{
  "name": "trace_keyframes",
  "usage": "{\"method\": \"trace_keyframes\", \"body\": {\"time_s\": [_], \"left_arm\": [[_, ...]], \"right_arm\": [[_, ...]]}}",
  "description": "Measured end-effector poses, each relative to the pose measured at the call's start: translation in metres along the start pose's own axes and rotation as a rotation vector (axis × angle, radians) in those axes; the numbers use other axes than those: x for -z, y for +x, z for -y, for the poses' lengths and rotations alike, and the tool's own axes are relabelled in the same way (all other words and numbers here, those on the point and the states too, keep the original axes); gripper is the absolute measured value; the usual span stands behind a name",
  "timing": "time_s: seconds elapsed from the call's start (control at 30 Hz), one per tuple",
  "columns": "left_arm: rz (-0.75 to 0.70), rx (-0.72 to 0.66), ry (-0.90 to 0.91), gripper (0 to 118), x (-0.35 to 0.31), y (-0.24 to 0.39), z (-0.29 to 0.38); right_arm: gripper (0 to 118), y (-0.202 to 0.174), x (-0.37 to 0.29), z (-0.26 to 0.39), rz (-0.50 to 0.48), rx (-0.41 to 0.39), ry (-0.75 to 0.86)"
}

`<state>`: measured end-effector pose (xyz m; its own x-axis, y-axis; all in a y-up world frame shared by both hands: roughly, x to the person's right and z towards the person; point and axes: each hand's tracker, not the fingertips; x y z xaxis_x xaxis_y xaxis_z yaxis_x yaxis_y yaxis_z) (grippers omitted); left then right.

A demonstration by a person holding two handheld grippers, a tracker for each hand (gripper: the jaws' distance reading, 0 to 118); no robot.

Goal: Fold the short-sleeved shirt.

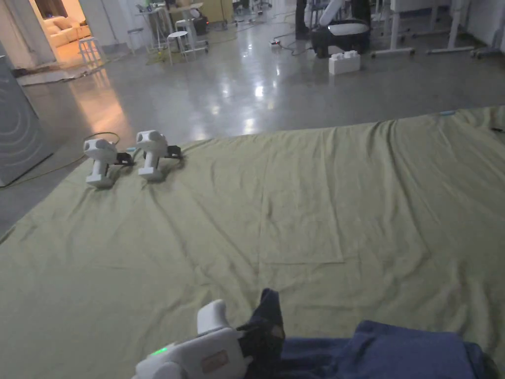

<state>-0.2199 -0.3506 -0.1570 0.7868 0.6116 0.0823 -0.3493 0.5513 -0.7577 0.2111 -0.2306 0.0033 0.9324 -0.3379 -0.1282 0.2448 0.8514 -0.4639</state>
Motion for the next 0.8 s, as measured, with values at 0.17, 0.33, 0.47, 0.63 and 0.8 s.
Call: {"method": "trace_keyframes", "body": {"time_s": [0.17,0.33,0.47,0.63,0.8], "left_arm": [[-0.087,0.003,-0.155,95,0.057,0.010,0.033],[0.046,-0.114,-0.047,96,0.027,-0.004,0.023],[0.056,-0.185,0.058,58,0.001,-0.022,0.015],[0.168,-0.297,-0.087,2,0.043,-0.032,0.059],[0.174,-0.278,-0.130,2,0.078,-0.027,0.090]], "right_arm": [[2,0.023,-0.026,0.007,0.085,-0.037,-0.030],[2,0.050,-0.032,0.022,0.118,0.037,-0.072],[2,0.055,-0.030,0.032,0.140,0.060,-0.104],[2,0.046,-0.026,0.030,0.123,0.081,-0.112],[2,0.042,-0.022,0.030,0.125,0.034,-0.115]]}}
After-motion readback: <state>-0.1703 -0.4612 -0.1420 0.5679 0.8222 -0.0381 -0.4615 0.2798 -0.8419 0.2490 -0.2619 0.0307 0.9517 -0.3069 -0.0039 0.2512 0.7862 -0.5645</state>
